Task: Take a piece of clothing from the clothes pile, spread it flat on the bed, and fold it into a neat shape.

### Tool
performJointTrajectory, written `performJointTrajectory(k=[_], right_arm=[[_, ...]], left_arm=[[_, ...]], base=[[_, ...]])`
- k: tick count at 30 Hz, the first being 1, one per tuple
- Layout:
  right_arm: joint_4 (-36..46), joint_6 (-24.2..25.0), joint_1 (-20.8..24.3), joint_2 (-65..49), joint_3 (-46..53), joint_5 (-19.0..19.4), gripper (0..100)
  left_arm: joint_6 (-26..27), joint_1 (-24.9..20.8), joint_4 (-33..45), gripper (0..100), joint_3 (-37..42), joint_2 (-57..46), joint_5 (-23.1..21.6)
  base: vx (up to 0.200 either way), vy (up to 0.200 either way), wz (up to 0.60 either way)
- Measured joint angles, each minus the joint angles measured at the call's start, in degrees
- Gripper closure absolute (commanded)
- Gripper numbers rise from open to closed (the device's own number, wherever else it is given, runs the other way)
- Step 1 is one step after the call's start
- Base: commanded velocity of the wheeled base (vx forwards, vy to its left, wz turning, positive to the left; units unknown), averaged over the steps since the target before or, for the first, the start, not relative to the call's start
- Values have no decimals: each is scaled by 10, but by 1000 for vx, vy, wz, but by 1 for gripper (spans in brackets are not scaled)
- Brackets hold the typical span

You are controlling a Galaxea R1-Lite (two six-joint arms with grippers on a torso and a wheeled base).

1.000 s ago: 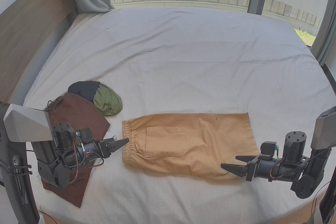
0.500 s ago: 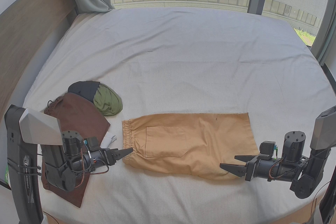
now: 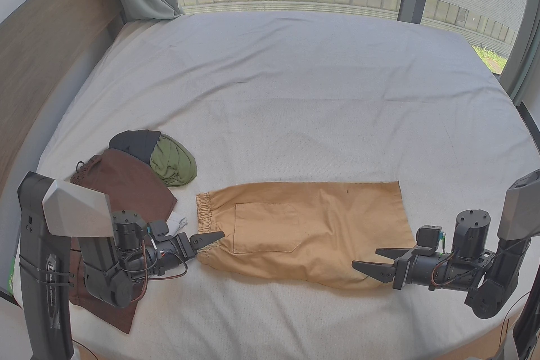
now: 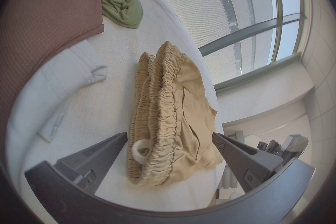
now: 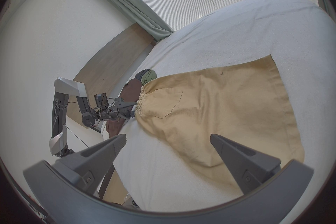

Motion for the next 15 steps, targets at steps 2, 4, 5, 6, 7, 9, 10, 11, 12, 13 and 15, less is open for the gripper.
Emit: performJointTrajectory(k=[2,4,5,6,7,9,10,11,12,13,15], right_arm=[[0,0,0,2,0,0,0],[0,0,0,6,-1,0,0],[0,0,0,7,-1,0,0],[0,0,0,9,-1,0,0],[-1,0,0,10,-1,0,0],[-1,0,0,13,-2,0,0],[-1,0,0,13,-2,0,0],[-1,0,0,14,-2,0,0],[-1,-1,0,14,-2,0,0],[-1,-1,0,14,-2,0,0],[-1,0,-1,15,-2,0,0]], left_arm=[[-25,-4,0,0,-7,1,0],[-43,-9,0,0,-13,2,0],[-47,-10,0,0,-15,2,1],[-50,-13,0,0,-19,2,1],[-51,-14,0,0,-21,2,2],[-53,-17,0,0,-26,2,6],[-53,-17,0,0,-27,2,7],[-53,-19,0,0,-29,2,13],[-54,-20,-1,0,-31,2,20],[-54,-21,0,0,-33,2,27],[-54,-24,0,0,-37,3,37]], base=[[0,0,0],[0,0,0],[0,0,0],[0,0,0],[0,0,0],[0,0,0],[0,0,0],[0,0,0],[0,0,0],[0,0,0],[0,0,0]])
